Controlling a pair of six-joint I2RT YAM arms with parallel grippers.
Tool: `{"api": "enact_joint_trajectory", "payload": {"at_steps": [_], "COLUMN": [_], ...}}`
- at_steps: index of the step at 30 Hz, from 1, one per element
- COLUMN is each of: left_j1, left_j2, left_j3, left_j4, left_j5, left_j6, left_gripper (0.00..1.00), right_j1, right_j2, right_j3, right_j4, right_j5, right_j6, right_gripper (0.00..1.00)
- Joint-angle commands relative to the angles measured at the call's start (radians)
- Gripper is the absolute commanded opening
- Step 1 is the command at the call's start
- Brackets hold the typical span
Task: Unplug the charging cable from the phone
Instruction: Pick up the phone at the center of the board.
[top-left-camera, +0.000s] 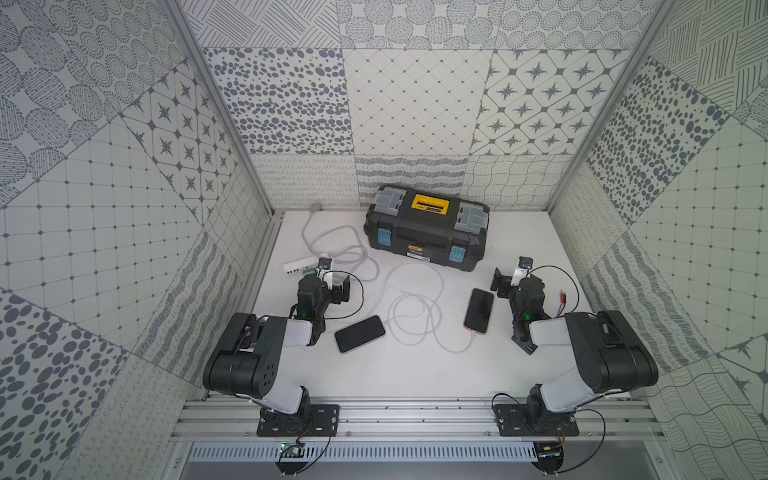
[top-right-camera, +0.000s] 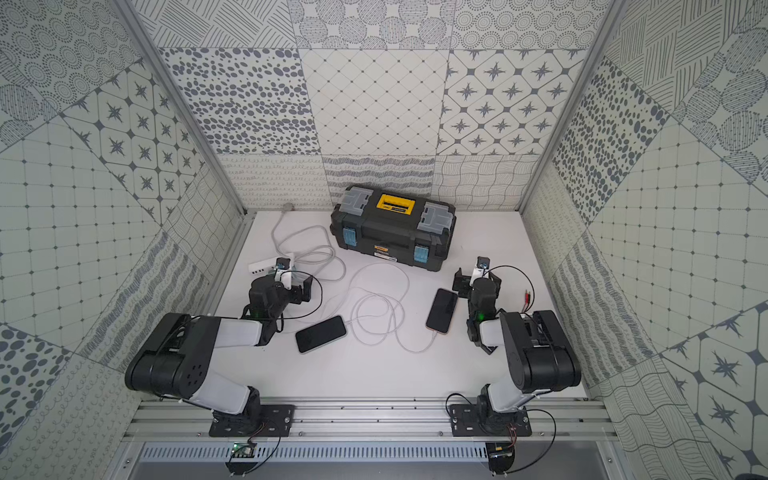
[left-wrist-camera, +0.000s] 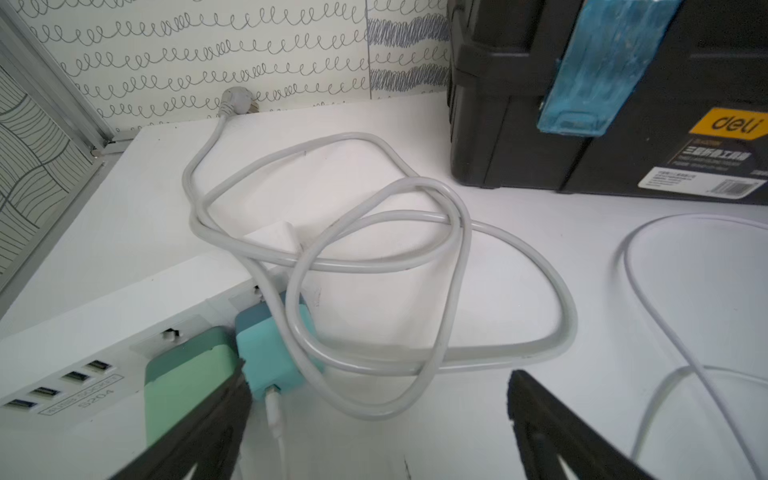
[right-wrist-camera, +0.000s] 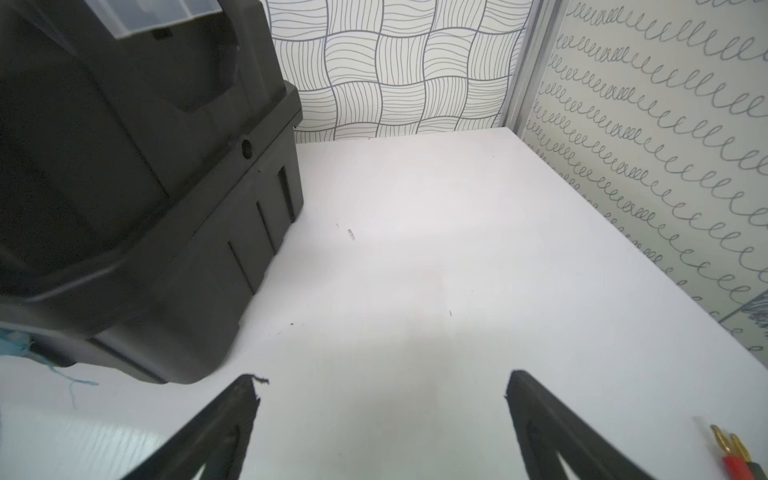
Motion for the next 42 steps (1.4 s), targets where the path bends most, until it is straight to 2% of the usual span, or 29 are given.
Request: {"api": "enact_joint_trajectory", "payload": {"at_steps": [1, 21, 22, 23, 25, 27, 30, 31, 34, 36, 38, 39, 40, 41, 42], "left_j1": [-0.003, -0.002, -0.001, -0.002, -0.002, -0.001, 0.002, 0.005, 0.046, 0.077, 0.098, 0.101, 0.101, 0.1, 0.097], "left_j2": [0.006, 0.004, -0.005, -0.031, -0.098, -0.165, -0.265, -0.292, -0.354, -0.376, -0.389, -0.387, -0.378, -0.364, -0.349], "left_j3": [0.01, 0.009, 0.017, 0.036, 0.111, 0.204, 0.299, 0.317, 0.389, 0.416, 0.407, 0.407, 0.421, 0.445, 0.473], "left_j4": [-0.008, -0.009, -0.015, -0.069, -0.264, -0.465, -0.63, -0.663, -0.782, -0.83, -0.8, -0.791, -0.799, -0.836, -0.884], "left_j5": [0.025, 0.021, -0.01, -0.044, -0.116, -0.147, -0.104, -0.079, 0.009, 0.085, 0.172, 0.204, 0.241, 0.282, 0.308], "left_j6": [0.016, 0.014, 0.003, -0.014, -0.045, -0.091, -0.159, -0.208, -0.427, -0.553, -0.623, -0.63, -0.624, -0.617, -0.614], "left_gripper": [0.99, 0.99, 0.99, 0.99, 0.99, 0.99, 0.99, 0.99, 0.99, 0.99, 0.99, 0.99, 0.99, 0.99, 0.99], "right_j1": [0.001, 0.003, 0.004, 0.01, 0.014, 0.007, -0.001, -0.014, -0.1, -0.174, -0.28, -0.319, -0.332, -0.324, -0.307], "right_j2": [0.012, 0.005, -0.017, -0.053, -0.103, -0.125, -0.196, -0.222, -0.273, -0.28, -0.254, -0.228, -0.212, -0.214, -0.232], "right_j3": [0.014, 0.027, 0.044, 0.101, 0.282, 0.438, 0.54, 0.561, 0.619, 0.647, 0.648, 0.647, 0.656, 0.661, 0.671], "right_j4": [0.03, 0.001, -0.04, -0.186, -0.465, -0.711, -0.829, -0.848, -0.941, -1.037, -1.096, -1.089, -1.102, -1.135, -1.201], "right_j5": [-0.008, -0.005, -0.003, 0.017, 0.025, 0.004, -0.032, -0.08, -0.328, -0.408, -0.619, -0.738, -0.788, -0.773, -0.704], "right_j6": [-0.009, -0.012, -0.013, -0.016, -0.013, 0.059, 0.126, 0.171, 0.373, 0.541, 0.668, 0.688, 0.676, 0.646, 0.598], "right_gripper": [0.97, 0.97, 0.97, 0.97, 0.97, 0.97, 0.97, 0.97, 0.97, 0.97, 0.97, 0.97, 0.97, 0.97, 0.97]}}
